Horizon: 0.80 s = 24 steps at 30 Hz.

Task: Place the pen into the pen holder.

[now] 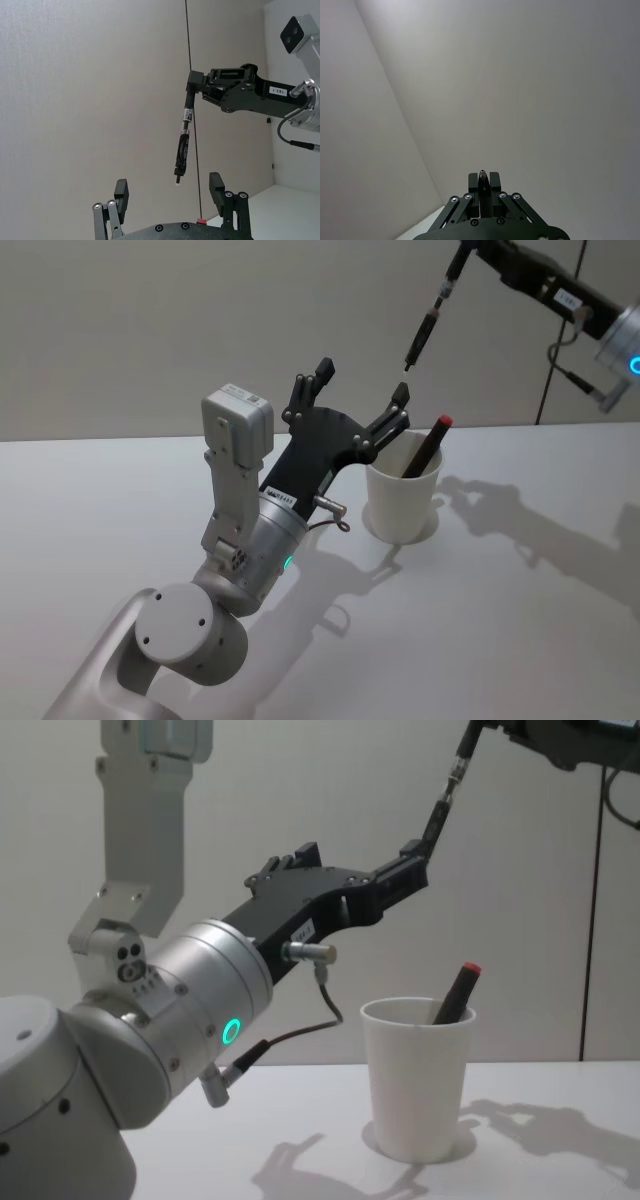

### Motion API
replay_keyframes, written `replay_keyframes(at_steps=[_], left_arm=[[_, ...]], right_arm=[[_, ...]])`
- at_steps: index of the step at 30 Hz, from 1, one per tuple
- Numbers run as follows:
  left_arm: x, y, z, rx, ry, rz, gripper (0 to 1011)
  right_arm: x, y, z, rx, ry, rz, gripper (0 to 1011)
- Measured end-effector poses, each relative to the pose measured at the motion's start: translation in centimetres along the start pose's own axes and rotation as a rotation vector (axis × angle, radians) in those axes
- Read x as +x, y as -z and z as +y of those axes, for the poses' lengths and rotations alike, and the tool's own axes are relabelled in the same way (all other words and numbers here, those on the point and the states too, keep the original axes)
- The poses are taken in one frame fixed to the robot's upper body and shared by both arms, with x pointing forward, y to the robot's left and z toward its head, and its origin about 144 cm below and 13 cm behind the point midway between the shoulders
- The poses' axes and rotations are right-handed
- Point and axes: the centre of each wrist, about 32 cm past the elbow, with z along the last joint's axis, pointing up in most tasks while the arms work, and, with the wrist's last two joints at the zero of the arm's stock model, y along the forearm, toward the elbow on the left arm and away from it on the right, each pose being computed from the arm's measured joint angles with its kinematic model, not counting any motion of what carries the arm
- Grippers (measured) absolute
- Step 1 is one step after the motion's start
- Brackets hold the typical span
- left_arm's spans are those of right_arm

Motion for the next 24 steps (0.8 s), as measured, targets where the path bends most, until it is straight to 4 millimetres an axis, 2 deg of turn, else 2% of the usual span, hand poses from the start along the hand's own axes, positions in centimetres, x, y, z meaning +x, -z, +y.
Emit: replay_keyframes(at_steps=[11,24], left_arm=[[0.0,0.0,0.0,0.0,0.0,0.0,1001],[0.0,0.0,0.0,0.0,0.0,0.0,1001]], right_arm=[[-0.42,-0.33,0.24,-0.08,-0.043,-0.116,120],[-0.58,0.25,0.32,-0.139,-0.041,-0.204,120]])
